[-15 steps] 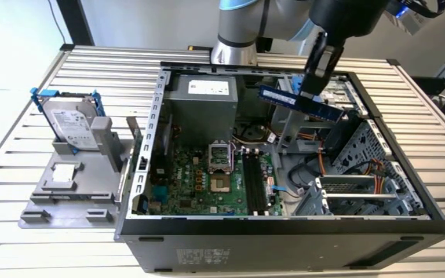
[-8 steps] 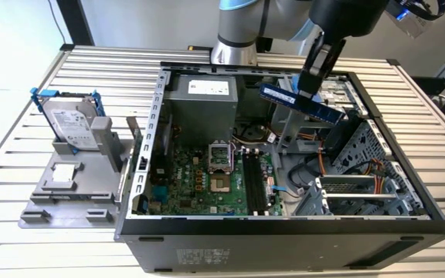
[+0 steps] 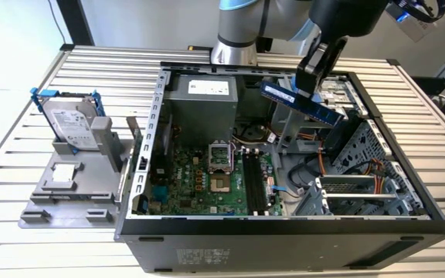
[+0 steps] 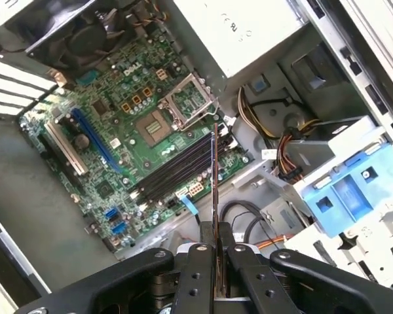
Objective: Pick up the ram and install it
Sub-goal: 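Insert the ram into the slot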
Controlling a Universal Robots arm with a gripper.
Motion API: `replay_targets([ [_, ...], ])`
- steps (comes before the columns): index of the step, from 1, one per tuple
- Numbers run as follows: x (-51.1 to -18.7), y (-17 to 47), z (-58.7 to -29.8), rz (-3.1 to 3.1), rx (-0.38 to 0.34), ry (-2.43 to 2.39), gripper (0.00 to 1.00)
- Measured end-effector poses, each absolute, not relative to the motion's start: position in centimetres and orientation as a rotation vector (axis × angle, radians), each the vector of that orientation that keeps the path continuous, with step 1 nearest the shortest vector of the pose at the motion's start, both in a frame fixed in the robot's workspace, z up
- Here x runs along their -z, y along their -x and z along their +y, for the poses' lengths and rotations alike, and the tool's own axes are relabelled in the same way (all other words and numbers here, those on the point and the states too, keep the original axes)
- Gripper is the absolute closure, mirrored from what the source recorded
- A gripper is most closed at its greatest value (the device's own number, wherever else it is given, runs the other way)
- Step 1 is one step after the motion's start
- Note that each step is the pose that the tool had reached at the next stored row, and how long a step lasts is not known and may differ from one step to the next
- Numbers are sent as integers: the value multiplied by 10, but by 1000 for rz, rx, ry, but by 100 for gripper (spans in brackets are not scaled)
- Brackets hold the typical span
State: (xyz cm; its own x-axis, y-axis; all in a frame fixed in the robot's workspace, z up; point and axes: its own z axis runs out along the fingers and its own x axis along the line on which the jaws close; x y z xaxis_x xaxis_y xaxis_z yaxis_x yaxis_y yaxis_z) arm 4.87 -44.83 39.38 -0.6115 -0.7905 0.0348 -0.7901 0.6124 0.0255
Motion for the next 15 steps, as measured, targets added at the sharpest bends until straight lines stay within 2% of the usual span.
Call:
replay_targets([
  [15, -394, -49, -448, -2916, 19, -1051, 100],
])
